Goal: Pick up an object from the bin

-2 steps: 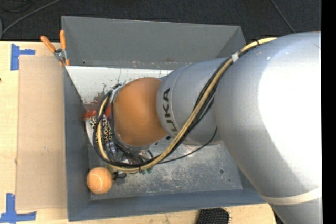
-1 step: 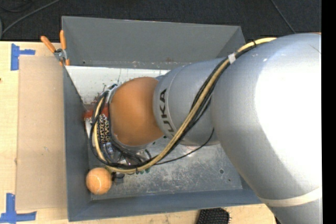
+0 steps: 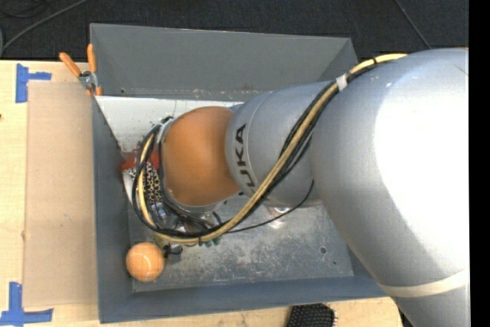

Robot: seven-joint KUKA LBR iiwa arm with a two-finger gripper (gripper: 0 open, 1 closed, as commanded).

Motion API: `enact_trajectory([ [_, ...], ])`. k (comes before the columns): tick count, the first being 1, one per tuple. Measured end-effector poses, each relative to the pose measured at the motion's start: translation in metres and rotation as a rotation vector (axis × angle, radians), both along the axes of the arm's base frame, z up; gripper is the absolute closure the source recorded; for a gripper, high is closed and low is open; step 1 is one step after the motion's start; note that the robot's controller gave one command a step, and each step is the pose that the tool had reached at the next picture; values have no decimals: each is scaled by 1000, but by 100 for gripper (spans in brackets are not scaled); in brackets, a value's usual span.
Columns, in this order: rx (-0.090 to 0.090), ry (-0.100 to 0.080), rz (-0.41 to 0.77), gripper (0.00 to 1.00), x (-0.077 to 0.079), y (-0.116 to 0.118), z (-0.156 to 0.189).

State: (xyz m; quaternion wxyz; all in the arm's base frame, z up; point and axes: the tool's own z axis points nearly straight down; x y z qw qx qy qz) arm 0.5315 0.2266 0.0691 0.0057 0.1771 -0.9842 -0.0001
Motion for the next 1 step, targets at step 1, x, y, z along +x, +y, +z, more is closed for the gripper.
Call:
enact_trajectory([
  [1, -1, 1, 34, 100, -1, 4, 0],
])
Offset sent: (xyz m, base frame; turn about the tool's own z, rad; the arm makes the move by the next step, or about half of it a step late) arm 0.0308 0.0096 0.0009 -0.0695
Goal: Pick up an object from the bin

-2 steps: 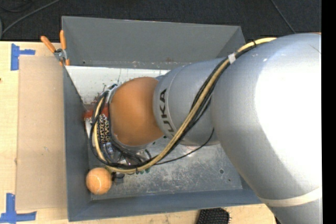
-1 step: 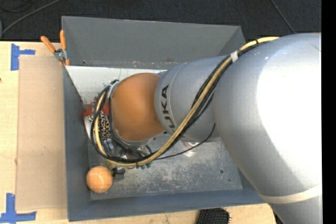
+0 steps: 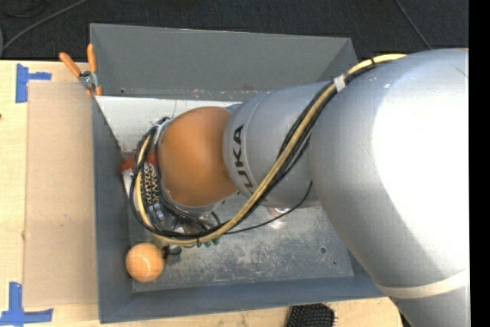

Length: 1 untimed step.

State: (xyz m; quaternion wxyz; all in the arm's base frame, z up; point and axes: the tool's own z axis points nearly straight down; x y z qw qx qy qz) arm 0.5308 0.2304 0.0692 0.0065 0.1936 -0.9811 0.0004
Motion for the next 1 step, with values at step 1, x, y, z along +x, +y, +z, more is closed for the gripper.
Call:
enact_trajectory([
  [1, 0, 8, 39, 100, 31, 6, -1],
])
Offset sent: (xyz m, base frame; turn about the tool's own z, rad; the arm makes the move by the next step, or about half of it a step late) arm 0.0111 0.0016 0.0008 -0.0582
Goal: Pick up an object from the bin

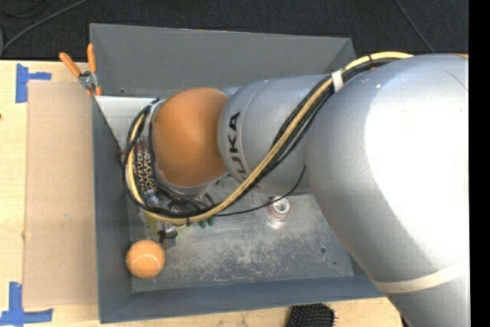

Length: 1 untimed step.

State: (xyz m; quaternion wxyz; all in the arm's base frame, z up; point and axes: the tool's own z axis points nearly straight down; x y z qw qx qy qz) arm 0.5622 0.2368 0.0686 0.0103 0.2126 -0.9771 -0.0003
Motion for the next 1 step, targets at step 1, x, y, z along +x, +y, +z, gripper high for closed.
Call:
enact_trajectory([
  [1, 0, -3, 11, 100, -15, -4, 0],
])
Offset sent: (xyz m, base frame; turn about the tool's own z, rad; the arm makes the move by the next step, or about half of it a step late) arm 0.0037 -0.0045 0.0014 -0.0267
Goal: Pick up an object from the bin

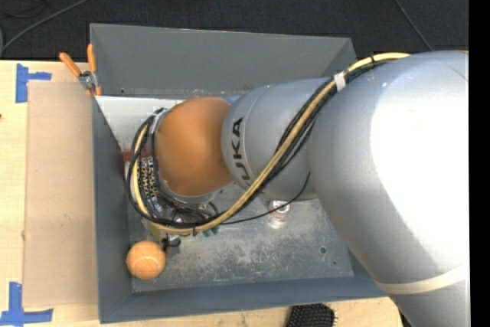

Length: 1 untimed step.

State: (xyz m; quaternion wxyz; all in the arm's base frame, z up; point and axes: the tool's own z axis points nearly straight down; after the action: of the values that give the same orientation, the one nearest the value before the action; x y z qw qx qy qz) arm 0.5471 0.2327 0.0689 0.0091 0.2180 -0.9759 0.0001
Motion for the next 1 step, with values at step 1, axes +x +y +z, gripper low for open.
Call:
enact_trajectory([
  [1, 2, 1, 12, 100, 12, 1, 0],
])
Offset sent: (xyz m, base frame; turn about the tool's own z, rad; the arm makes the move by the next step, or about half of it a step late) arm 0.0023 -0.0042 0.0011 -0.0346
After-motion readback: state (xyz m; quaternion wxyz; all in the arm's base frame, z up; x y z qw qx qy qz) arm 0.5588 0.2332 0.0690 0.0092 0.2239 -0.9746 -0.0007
